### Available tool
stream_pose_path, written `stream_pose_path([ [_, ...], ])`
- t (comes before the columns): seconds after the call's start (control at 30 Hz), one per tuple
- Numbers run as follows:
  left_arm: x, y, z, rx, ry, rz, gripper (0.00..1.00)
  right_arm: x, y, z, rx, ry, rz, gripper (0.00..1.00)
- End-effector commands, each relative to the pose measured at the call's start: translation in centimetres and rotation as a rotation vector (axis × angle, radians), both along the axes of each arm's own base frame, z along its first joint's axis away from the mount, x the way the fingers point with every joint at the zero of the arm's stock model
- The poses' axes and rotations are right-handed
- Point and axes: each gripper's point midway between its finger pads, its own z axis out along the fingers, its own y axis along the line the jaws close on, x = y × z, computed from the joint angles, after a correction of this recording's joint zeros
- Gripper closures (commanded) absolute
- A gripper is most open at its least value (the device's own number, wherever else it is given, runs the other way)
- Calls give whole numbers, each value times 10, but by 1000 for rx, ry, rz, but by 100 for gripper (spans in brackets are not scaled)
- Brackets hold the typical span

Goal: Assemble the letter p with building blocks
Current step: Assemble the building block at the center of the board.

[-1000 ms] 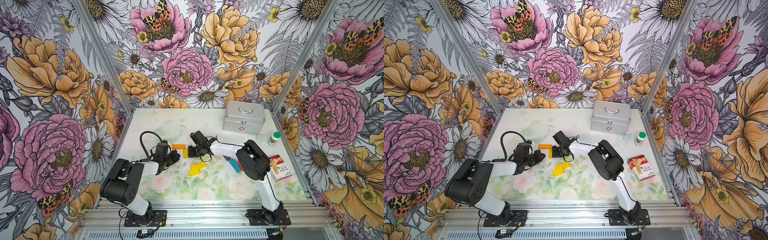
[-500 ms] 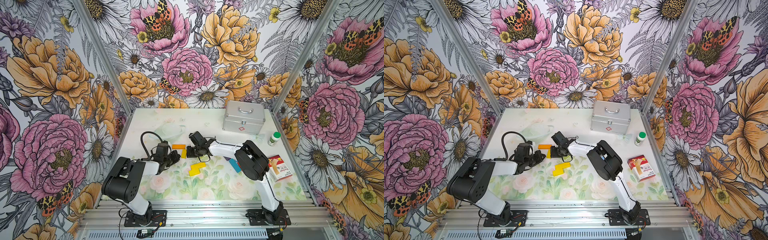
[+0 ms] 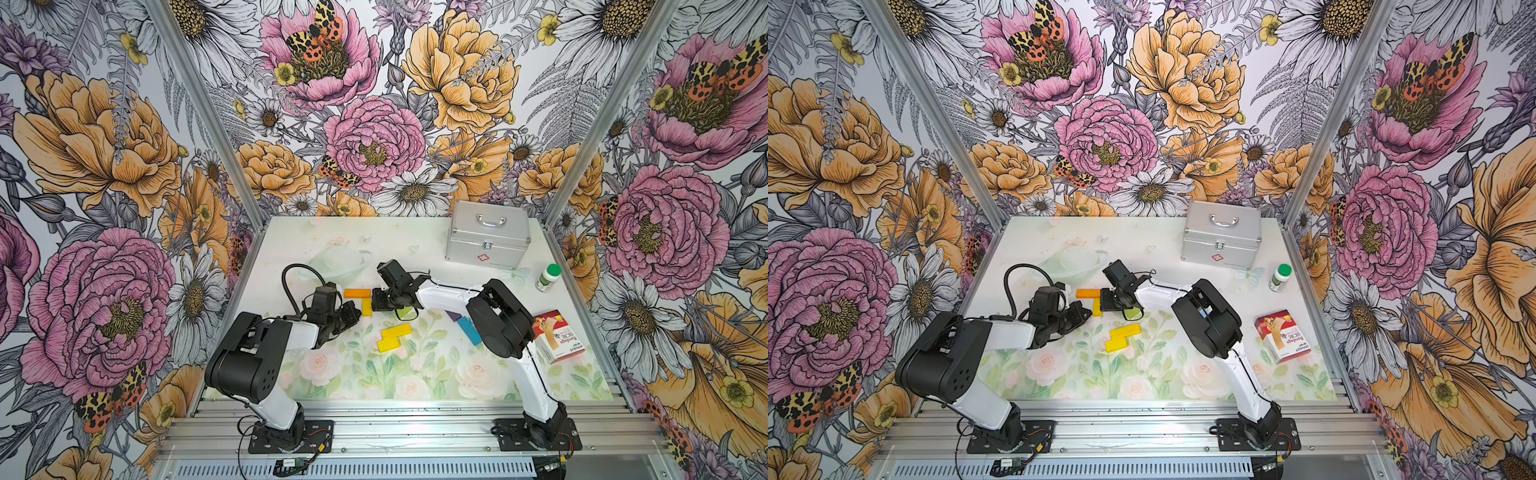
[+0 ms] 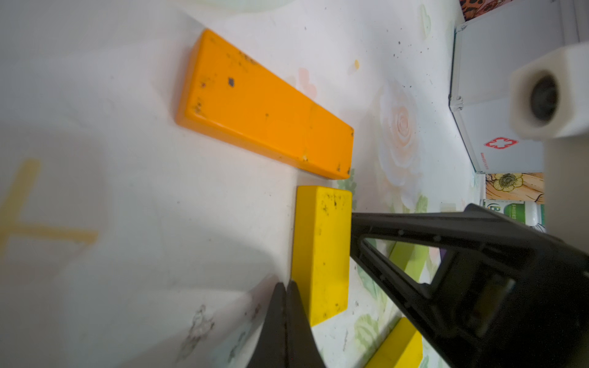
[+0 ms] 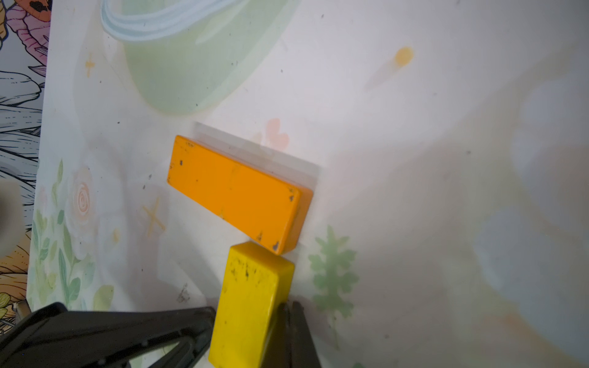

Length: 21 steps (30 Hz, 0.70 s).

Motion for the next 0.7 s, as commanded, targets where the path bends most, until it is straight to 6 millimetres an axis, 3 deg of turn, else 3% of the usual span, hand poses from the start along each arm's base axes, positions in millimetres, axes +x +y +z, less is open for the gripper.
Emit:
stream_pose_path([
  [0.0,3,2,-2,-19,-2,7,100,-5,-11,-29,-62,58,-18,100],
  [0.37,5,7,-2,-28,-2,21,100,-12,-25,-29,-90,58,-42,100],
  [0.67,-8,2,5,-47,-14,-8,100,-24,-27,-24,-86,67,-24,100],
])
